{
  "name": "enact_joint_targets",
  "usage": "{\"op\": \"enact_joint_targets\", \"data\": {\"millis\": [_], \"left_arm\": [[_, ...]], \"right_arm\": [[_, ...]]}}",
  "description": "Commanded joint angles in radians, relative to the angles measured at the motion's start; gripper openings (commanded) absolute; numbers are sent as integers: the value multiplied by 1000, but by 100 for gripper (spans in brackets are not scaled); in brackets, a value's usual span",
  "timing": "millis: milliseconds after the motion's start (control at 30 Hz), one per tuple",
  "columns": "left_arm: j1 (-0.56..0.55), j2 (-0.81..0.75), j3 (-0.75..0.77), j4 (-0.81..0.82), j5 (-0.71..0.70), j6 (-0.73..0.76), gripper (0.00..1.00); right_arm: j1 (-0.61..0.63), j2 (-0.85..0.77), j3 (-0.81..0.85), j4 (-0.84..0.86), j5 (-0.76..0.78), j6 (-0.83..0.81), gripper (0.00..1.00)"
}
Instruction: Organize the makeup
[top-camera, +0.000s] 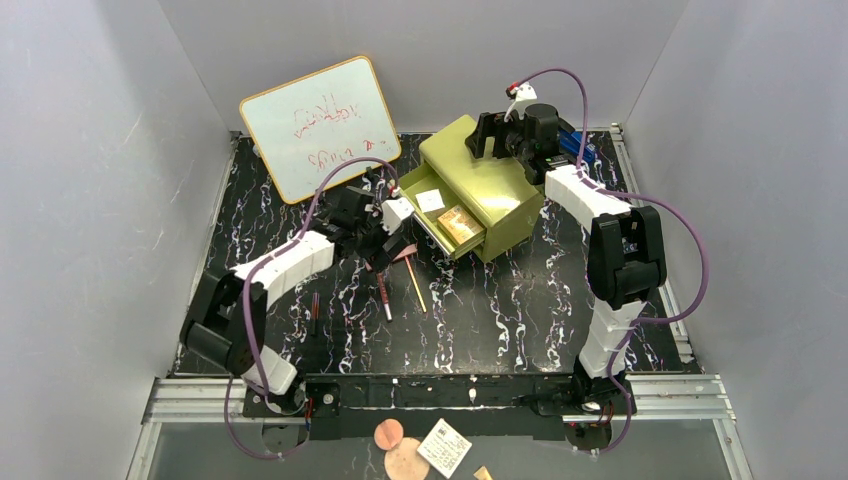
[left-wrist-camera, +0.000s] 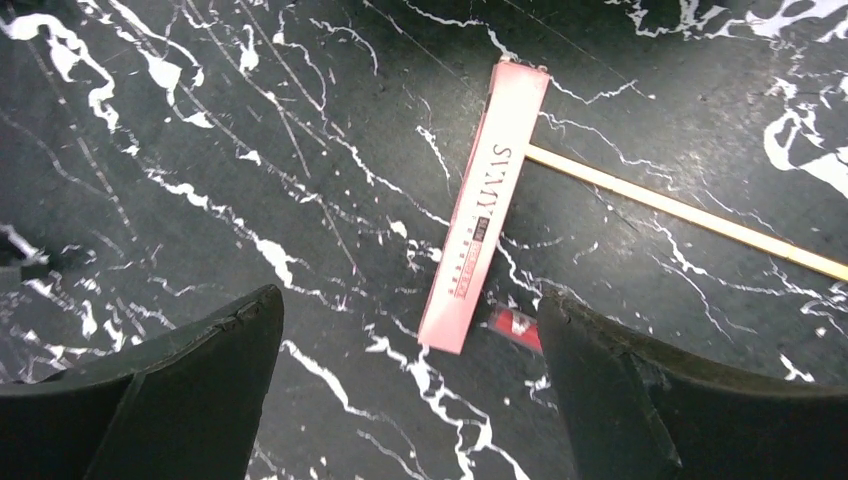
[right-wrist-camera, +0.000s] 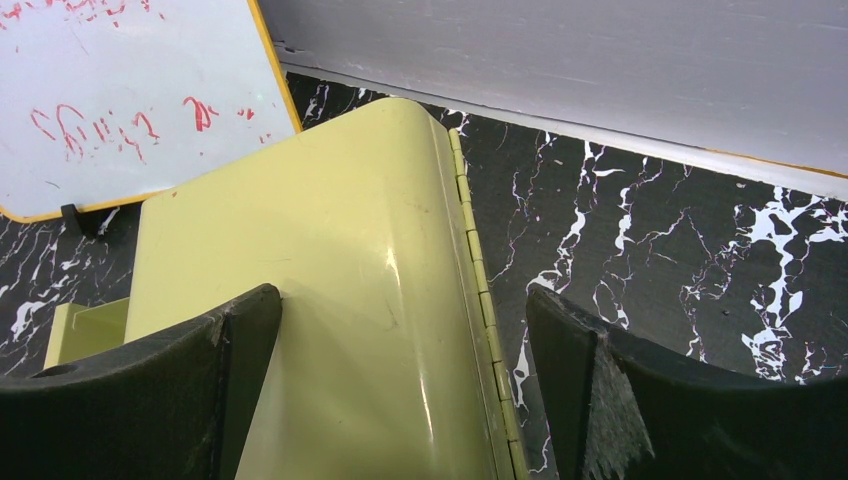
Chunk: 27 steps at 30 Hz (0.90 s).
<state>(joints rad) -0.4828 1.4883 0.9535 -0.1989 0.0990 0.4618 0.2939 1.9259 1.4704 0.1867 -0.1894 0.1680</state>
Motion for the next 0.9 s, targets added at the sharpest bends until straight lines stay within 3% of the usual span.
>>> {"op": "enact_joint_targets", "data": {"millis": [0,133,700,800,867], "left_arm": [[11,59,-14,132,72,3,93],[12,96,-18,193,108,-26,90],[10,224,23,151,36,-7,69],[10,241,31,148,8,-13,60],[10,257,48,138,-32,-29,48]], "right_arm": [[13,145,-114,-443,13,-59,99],[12,151,-117,-444,16,-60,99],[13,162,-109,-454,20,-62,99],[13,159,-112,-453,20,-62,99],[13,158,-113,-452,19,-62,99]]}}
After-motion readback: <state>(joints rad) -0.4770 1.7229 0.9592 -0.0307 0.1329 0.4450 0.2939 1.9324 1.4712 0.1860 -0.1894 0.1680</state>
